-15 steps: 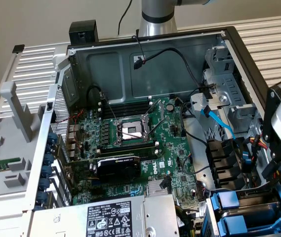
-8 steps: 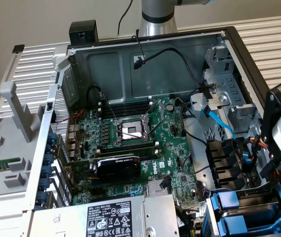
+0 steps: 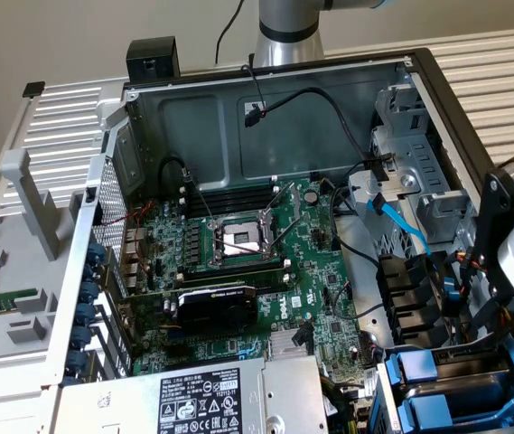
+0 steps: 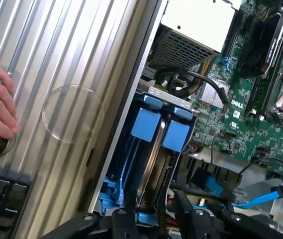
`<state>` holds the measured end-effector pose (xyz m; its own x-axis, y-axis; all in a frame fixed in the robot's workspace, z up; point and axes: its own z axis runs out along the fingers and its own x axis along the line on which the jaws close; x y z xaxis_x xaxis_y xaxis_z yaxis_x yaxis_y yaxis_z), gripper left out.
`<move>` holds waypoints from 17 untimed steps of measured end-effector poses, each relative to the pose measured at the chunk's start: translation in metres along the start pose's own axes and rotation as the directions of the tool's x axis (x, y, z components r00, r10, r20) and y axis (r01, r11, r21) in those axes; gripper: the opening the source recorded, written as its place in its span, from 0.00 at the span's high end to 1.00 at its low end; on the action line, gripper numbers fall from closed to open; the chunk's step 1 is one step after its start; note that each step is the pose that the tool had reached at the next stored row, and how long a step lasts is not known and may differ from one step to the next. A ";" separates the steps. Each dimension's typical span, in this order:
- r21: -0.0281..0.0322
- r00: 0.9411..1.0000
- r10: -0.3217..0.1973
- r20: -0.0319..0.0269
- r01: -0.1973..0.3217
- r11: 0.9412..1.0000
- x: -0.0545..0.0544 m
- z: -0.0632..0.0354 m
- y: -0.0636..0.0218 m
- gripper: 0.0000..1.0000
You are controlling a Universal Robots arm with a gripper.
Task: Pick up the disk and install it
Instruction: 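Insert the first disk wire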
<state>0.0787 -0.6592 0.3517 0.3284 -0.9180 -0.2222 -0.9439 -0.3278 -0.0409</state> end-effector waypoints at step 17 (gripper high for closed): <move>-0.002 0.999 -0.042 0.032 0.042 0.999 0.001 0.0066 -0.0025 0.57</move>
<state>0.0812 -0.6580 0.3451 0.3669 -0.8958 -0.2509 -0.9290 -0.3669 -0.0484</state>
